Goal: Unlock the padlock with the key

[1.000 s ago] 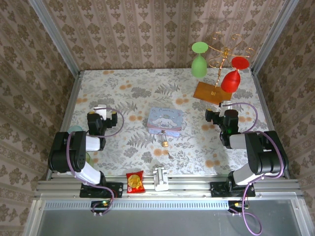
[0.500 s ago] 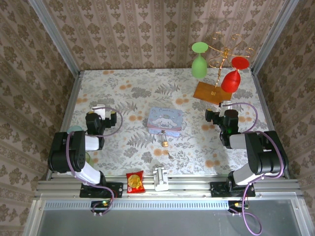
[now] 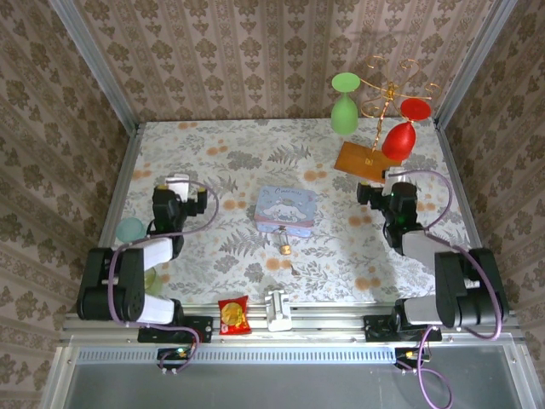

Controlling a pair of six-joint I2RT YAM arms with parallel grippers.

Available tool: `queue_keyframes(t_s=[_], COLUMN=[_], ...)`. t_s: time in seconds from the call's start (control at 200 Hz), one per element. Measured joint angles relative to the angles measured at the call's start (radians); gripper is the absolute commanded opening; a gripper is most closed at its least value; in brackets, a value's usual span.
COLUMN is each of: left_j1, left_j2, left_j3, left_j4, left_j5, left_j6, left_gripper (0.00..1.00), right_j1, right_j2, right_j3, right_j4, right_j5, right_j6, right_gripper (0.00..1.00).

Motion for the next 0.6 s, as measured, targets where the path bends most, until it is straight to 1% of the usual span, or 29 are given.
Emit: queue_keyframes(t_s=[0.08,0.19,0.255,0.33,0.395,0.48,0.575,0.6], left_j1=[-0.016,-0.058,-0.090,-0.126,-0.166,-0.260,-0.446,-0.499], left_j2=[-0.069,-0.133,-0.160,-0.189,-0.214,-0.251,-0.276,-0.276], left_j3=[0.034,0.062,0.066,0.066,0.064,0.061,0.076,0.079], left_j4=[-0.014,-0.060,-0.106,-0.171,-0.214,-0.267,-0.382,-0.410], left_j5=[0.001,-0.005,0.021,0.084,0.121,0.135,0.105,0.099], left_j6=[-0.018,-0.079,-0.144,-0.242,-0.329,-0.413,-0.458,-0.473], left_gripper=[1.00,1.00,1.00,1.00,1.00,1.00,1.00,1.00], right_j1=[0.019,0.051,0.068,0.088,0.115,0.173,0.277,0.308], right_j2=[-0.056,-0.116,-0.156,-0.201,-0.238,-0.277,-0.295,-0.295], right_j3=[0.035,0.061,0.062,0.062,0.062,0.062,0.063,0.063], right_j4=[-0.056,-0.151,-0.216,-0.298,-0.372,-0.452,-0.544,-0.569], right_j5=[0.000,-0.002,-0.011,-0.030,-0.051,-0.074,-0.102,-0.107], right_j6=[0.007,0.048,0.089,0.149,0.204,0.268,0.327,0.340], right_gripper=[1.00,1.00,1.00,0.99,0.96,0.90,0.81,0.77])
